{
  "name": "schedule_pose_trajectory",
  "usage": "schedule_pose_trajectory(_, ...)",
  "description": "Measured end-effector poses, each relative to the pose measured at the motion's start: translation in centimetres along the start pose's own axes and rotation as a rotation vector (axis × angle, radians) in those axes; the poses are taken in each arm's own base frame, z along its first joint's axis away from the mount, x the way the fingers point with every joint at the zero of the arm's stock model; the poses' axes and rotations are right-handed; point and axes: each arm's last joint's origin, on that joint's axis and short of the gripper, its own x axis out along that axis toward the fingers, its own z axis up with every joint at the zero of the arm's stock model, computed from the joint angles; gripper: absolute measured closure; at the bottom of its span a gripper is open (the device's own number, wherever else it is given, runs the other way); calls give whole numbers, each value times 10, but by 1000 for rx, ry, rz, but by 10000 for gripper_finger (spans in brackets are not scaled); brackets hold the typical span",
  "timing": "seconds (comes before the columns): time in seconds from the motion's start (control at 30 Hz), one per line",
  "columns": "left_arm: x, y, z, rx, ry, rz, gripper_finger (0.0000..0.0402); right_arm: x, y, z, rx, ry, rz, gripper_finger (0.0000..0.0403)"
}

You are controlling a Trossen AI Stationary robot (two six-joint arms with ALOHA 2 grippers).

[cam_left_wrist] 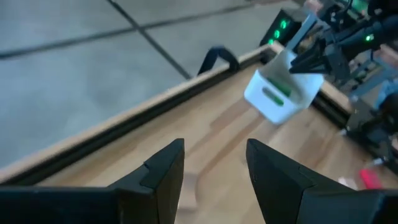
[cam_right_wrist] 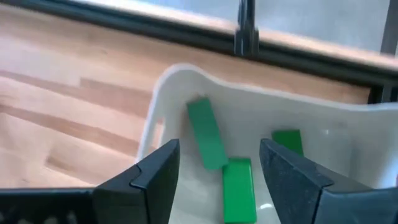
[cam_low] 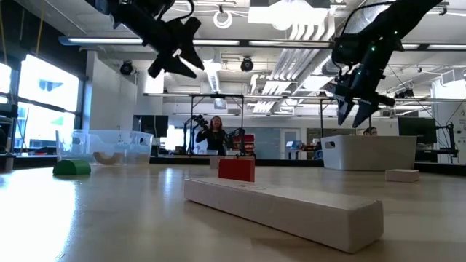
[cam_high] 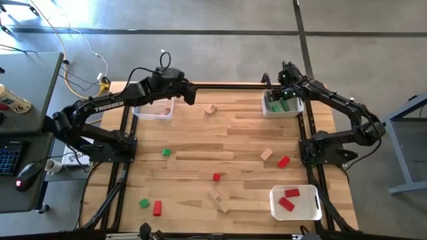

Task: Sort & place blocks by color
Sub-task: Put the brown block into the transparent bin

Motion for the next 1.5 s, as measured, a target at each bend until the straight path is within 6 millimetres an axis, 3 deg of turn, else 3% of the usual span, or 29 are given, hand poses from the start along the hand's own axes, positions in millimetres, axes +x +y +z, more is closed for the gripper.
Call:
schedule_pose_trajectory(0.3, 0, -6, 16, 78, -102, -9, 241, -19, 7, 22, -13, -81, 36, 194)
schedule_pose_trajectory(0.53, -10, -11, 37, 155, -119, 84, 241, -21, 7, 23, -14, -79, 35, 194)
schedule_pose_trajectory(0.77, 14, -12, 48, 156, -37, 115, 241, -21, 7, 23, -14, -80, 35, 194)
schedule_pose_trajectory(0.97, 47, -13, 35, 151, 83, 139, 241, -21, 7, 23, -18, -80, 35, 194)
schedule_pose_trajectory(1.3, 99, -13, -9, 62, 311, 99, 240, -21, 7, 23, -18, -79, 34, 194)
schedule_pose_trajectory(1.5, 121, -14, -32, 57, 409, 58, 221, -21, 7, 23, -17, -84, 16, 194)
